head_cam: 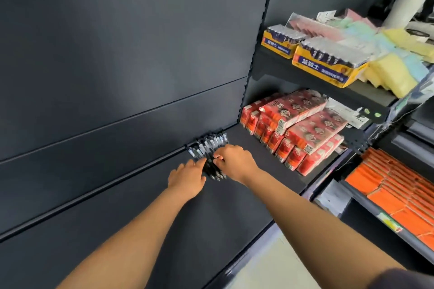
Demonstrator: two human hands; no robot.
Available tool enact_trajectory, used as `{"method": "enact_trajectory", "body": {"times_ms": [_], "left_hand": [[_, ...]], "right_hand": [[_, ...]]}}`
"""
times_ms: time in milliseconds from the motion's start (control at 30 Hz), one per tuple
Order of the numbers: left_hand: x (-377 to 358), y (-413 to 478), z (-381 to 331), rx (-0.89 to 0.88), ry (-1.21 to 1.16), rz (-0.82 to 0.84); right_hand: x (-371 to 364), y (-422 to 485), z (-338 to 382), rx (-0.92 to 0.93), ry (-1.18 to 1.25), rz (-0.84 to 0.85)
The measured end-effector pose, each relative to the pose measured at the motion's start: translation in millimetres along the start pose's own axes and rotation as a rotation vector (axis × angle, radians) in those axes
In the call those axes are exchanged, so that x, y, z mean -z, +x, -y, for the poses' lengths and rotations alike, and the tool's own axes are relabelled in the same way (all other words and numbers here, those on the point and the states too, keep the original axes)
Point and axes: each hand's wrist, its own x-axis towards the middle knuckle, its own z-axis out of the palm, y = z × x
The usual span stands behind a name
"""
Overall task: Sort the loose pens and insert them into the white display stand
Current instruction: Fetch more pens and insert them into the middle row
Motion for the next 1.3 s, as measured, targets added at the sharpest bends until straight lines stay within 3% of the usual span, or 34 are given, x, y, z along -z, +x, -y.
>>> {"method": "enact_trajectory", "body": {"times_ms": [200, 533, 767, 933, 1100, 1200, 1300], "left_hand": [[-8.9, 18.2, -8.1, 0.109, -0.100, -0.017], [-9.9, 14.2, -4.2, 0.300, -0.113, -0.148], [-6.2, 6.2, -1.2, 0.469, -0.177, -0.161], [-7.8, -3.2, 9.1, 0.488, -0.115, -0.150], [-9.5, -7.2, 5.1, 0.508, -0.105, -0.133], [-6.0, -12.2, 11.9, 0.586, -0.380, -0.207], [0.6, -28.0, 14.7, 0.649, -1.080, -0.396]], "right_hand": [[-15.0, 32.6, -16.8, 0.059, -0.123, 0.056], [-37.6, 64.6, -2.3, 0.135, -0.279, -0.006], [-39.6, 75.7, 14.8, 0.111, -0.476, 0.106], [-44.7, 74.2, 25.4, 0.159, -0.586, 0.128], [-36.7, 66.8, 37.0, 0.227, -0.450, 0.108], [-22.7, 61.2, 40.8, 0.217, -0.116, 0.161], [-12.6, 53.3, 45.3, 0.233, 0.186, 0.283]]}}
